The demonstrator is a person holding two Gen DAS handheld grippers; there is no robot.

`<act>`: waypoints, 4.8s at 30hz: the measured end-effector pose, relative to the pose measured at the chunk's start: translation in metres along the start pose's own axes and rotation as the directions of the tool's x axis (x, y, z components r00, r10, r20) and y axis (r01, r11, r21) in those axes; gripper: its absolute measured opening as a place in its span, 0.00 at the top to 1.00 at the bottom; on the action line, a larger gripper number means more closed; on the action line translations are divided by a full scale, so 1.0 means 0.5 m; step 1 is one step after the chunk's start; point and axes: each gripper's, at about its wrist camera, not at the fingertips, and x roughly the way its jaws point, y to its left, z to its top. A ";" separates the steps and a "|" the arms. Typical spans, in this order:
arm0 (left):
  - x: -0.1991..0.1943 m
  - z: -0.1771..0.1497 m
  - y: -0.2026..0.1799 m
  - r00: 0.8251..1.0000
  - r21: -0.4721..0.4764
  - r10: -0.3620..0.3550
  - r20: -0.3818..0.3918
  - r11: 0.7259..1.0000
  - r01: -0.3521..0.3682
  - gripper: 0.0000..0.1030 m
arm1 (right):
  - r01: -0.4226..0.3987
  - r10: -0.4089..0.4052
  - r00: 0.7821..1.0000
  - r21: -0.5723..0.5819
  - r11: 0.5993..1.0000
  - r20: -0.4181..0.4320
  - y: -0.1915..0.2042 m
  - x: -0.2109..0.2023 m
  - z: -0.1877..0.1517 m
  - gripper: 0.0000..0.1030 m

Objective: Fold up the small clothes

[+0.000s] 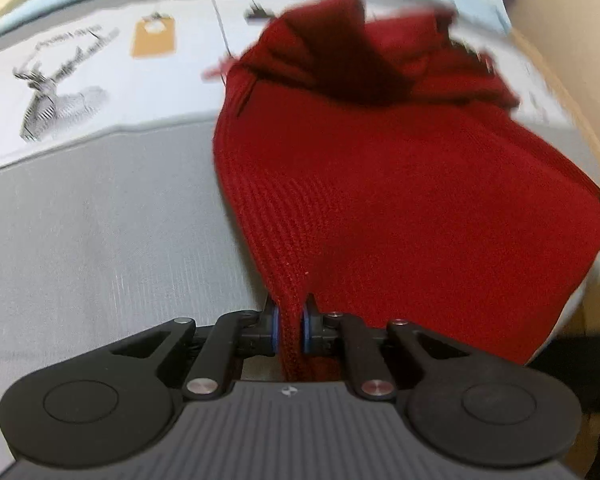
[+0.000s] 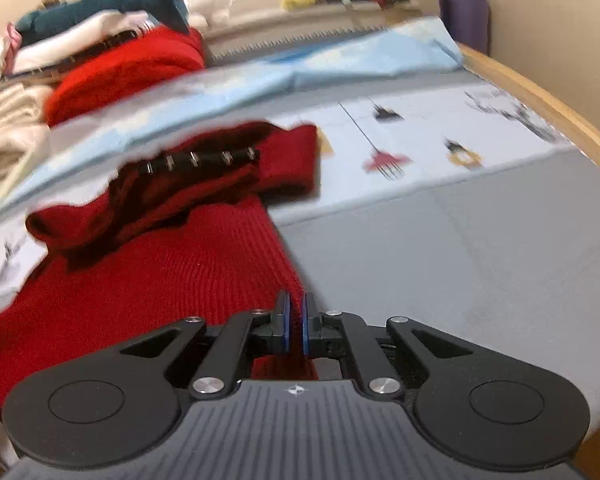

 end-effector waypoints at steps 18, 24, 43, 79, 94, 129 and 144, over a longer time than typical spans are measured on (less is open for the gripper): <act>-0.029 0.163 -0.141 0.957 -0.036 0.015 0.289 0.999 -0.005 0.77 | -0.170 0.159 0.983 0.134 0.976 0.089 0.049 0.101 0.055 0.65; 0.036 0.237 -0.258 0.947 0.028 -0.036 0.319 0.999 0.029 0.77 | -0.238 0.234 0.971 0.229 0.944 0.045 0.122 0.216 0.097 0.63; 0.157 0.371 -0.307 0.936 0.120 -0.168 0.311 0.983 0.137 0.40 | -0.556 0.487 0.816 0.191 0.809 0.313 0.254 0.253 0.221 0.94; -0.031 0.346 0.288 0.794 -0.737 0.566 0.221 0.630 -0.244 0.84 | -0.088 0.051 0.996 -0.612 0.786 -0.077 0.420 0.428 0.119 0.46; 0.040 0.387 0.151 0.882 -0.627 0.397 0.254 0.762 -0.163 0.84 | 0.242 -0.214 0.858 0.002 0.970 0.467 0.130 0.292 0.319 0.89; 0.187 0.330 0.229 0.960 -0.811 0.245 0.137 0.584 -0.033 0.86 | 0.046 -0.240 0.968 0.889 0.455 0.073 -0.272 0.332 0.174 0.51; 0.160 0.365 0.163 0.970 -0.727 0.213 0.115 0.683 -0.064 0.79 | -0.049 -0.184 0.969 0.861 0.506 0.163 -0.338 0.378 0.241 0.74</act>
